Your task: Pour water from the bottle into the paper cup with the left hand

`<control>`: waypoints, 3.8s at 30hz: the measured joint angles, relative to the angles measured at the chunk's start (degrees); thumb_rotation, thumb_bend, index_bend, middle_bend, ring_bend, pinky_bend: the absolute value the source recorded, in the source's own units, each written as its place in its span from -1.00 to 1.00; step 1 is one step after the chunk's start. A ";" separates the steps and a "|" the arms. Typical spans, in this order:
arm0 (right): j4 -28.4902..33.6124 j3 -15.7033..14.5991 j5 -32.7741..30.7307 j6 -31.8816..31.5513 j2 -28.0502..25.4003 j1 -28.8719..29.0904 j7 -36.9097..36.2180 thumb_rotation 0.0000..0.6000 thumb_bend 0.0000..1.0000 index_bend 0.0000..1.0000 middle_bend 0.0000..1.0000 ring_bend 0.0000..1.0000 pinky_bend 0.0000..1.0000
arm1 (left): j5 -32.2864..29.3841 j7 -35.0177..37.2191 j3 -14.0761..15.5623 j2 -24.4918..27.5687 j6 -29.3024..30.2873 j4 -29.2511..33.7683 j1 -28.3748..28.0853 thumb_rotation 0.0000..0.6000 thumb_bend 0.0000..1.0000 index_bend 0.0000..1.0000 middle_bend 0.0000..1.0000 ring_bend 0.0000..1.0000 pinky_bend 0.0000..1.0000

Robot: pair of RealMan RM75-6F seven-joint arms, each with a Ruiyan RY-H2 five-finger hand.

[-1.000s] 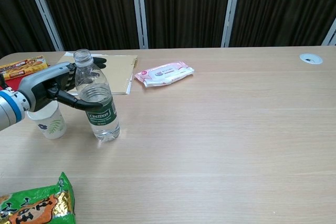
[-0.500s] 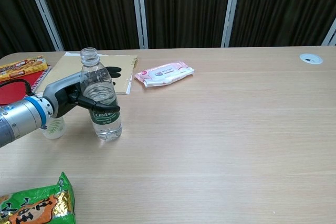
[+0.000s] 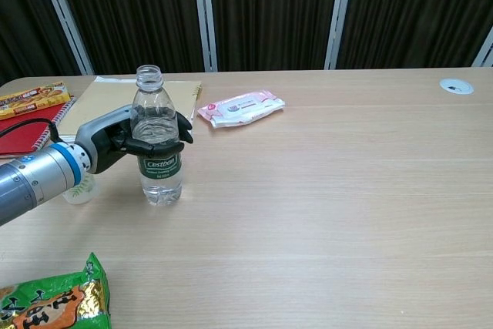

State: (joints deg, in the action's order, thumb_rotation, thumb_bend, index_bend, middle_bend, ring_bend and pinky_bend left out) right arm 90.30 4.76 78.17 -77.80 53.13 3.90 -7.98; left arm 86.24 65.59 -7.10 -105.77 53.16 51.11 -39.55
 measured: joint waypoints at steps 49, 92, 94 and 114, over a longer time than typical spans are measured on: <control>3.37 -0.48 1.77 -2.92 -1.19 -1.51 1.37 1.00 -1.00 -1.00 -1.00 -1.00 -1.00 | 2.83 -1.01 6.55 30.30 -1.83 2.91 4.23 1.00 -0.07 0.02 0.00 -0.36 -0.33; 3.55 -0.03 0.18 -3.08 -0.92 -1.97 3.07 1.00 -1.00 -1.00 -1.00 -1.00 -1.00 | 6.16 -25.39 12.96 17.57 -2.20 -20.11 3.98 1.00 -0.07 -0.01 -0.01 -0.36 -0.33; 3.50 -0.01 0.10 -3.06 -0.93 -1.99 3.08 1.00 -1.00 -1.00 -1.00 -1.00 -1.00 | 6.01 -26.22 12.89 17.53 -2.37 -20.19 3.83 1.00 -0.07 -0.01 -0.01 -0.36 -0.33; 3.42 0.04 -0.06 -2.79 -1.16 -2.03 2.57 1.00 -1.00 -1.00 -1.00 -1.00 -1.00 | 4.82 -36.60 12.45 18.50 -3.65 -17.63 3.19 1.00 -0.07 -0.03 -0.03 -0.36 -0.33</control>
State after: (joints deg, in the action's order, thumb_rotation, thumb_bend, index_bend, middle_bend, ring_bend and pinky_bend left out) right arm 93.72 4.81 78.11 -80.59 51.97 1.86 -5.42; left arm 91.07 28.99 5.35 -87.27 49.51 33.48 -36.36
